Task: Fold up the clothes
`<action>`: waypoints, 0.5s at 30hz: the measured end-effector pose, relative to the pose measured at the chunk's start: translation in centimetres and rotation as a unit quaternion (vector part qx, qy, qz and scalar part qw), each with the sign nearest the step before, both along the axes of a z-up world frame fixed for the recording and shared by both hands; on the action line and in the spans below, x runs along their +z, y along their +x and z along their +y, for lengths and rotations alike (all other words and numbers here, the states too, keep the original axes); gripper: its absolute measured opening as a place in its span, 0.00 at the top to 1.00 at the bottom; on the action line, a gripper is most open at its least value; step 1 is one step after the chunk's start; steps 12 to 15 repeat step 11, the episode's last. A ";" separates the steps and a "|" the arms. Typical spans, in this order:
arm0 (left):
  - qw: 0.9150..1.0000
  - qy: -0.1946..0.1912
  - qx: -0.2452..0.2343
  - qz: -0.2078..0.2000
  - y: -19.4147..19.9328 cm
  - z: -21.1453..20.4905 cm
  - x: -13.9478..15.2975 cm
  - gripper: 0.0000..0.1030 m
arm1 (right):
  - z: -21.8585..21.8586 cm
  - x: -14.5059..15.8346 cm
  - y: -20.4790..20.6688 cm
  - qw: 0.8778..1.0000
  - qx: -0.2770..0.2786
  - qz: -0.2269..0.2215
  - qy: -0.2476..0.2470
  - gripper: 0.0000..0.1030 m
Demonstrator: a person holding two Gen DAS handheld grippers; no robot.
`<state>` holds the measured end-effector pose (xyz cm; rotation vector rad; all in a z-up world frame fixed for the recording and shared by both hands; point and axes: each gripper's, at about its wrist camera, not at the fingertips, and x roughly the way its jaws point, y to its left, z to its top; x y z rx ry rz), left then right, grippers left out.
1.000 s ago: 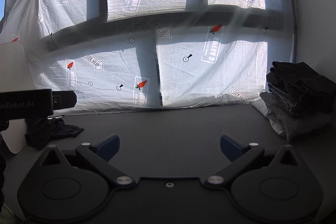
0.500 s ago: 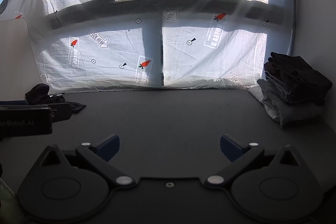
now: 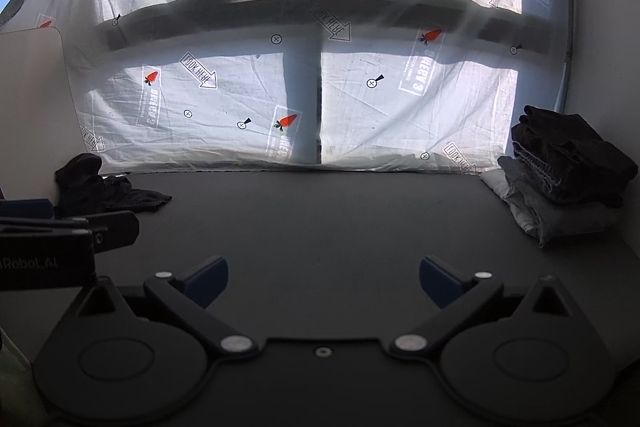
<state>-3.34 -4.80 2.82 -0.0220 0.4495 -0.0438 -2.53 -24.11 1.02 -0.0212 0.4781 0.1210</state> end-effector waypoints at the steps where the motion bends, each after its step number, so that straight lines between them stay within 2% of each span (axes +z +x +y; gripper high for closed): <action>1: 1.000 0.001 0.003 -0.001 0.0 0.2 0.0 0.00 | 0.1 0.0 0.0 1.000 0.001 -0.001 0.000 0.00; 15: 1.000 -0.002 0.013 -0.005 -0.3 0.7 0.2 0.00 | 0.8 0.1 -0.7 1.000 0.008 -0.007 -0.009 0.00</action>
